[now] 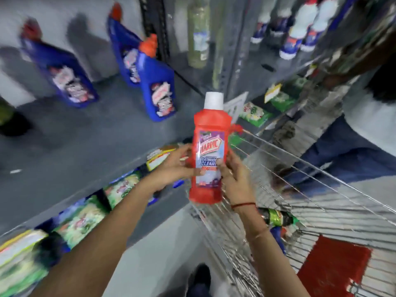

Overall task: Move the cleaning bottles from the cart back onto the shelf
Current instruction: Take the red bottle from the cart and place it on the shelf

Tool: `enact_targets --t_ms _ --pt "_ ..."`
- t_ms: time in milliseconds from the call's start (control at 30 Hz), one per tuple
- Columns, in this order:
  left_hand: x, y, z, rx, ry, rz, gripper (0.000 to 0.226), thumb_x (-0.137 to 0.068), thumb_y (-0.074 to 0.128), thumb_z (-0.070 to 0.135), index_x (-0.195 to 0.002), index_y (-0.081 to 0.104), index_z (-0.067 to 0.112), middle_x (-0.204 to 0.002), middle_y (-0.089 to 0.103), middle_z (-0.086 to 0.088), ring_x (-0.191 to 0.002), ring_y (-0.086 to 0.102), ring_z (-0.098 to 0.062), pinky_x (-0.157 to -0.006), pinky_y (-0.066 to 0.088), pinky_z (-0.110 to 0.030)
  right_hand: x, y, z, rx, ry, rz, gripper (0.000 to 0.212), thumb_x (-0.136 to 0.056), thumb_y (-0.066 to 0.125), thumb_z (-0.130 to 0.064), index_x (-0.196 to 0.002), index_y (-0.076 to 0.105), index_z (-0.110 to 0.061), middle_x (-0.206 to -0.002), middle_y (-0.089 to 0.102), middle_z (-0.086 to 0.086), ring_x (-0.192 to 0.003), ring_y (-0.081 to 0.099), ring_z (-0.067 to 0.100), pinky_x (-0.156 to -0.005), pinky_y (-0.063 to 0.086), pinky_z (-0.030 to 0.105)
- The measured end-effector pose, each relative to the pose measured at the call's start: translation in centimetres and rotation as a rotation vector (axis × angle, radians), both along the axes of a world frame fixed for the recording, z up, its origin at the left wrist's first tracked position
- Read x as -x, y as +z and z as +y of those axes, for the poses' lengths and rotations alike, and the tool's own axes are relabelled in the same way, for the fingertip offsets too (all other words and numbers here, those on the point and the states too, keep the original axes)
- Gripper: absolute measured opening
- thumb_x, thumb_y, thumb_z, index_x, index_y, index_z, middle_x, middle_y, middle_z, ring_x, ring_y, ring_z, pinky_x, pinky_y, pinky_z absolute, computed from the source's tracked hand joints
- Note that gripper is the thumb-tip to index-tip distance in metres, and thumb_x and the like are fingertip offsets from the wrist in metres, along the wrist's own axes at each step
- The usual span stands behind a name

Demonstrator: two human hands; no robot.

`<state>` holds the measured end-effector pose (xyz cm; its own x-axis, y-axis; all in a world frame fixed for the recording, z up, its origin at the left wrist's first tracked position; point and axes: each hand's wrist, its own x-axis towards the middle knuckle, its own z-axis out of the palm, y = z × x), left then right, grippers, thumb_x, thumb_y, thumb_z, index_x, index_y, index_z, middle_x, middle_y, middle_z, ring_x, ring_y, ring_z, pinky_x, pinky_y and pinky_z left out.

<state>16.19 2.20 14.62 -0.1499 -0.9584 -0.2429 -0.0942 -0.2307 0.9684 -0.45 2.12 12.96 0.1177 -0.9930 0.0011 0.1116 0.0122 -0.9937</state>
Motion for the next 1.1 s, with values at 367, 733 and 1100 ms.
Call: enact_targets --t_ms 367,733,1100 --pt "-17.4 7.2 16.0 0.228 0.454 -0.064 0.049 -0.066 0.073 -0.009 -0.101 0.053 0.018 -0.098 0.063 0.003 -0.076 0.066 -0.001 -0.067 0.055 -0.017 -19.2 6.9 8.4 0.233 0.391 0.072 0.029 -0.088 0.053 -0.009 -0.115 0.051 -0.020 -0.109 0.062 -0.005 -0.094 0.060 -0.006 -0.081 0.047 0.010" --pt "-32.6 7.5 34.4 0.291 0.844 -0.259 0.056 -0.060 0.080 -0.001 -0.105 0.056 0.022 -0.096 0.069 0.005 -0.084 0.065 -0.006 -0.077 0.054 -0.019 -37.5 8.0 21.7 0.279 0.755 0.053 0.043 -0.087 0.054 -0.003 -0.128 0.042 -0.001 -0.120 0.058 0.010 -0.095 0.059 -0.009 -0.073 0.046 0.003" --pt "-45.5 7.6 41.3 0.223 0.982 -0.460 0.058 -0.047 0.083 0.032 -0.099 0.059 0.027 -0.090 0.073 0.015 -0.087 0.066 -0.011 -0.085 0.055 -0.039 -51.7 9.1 26.2 0.497 0.940 0.323 0.048 -0.086 0.058 -0.013 -0.128 0.038 -0.006 -0.124 0.060 0.017 -0.113 0.058 0.026 -0.099 0.047 0.052"
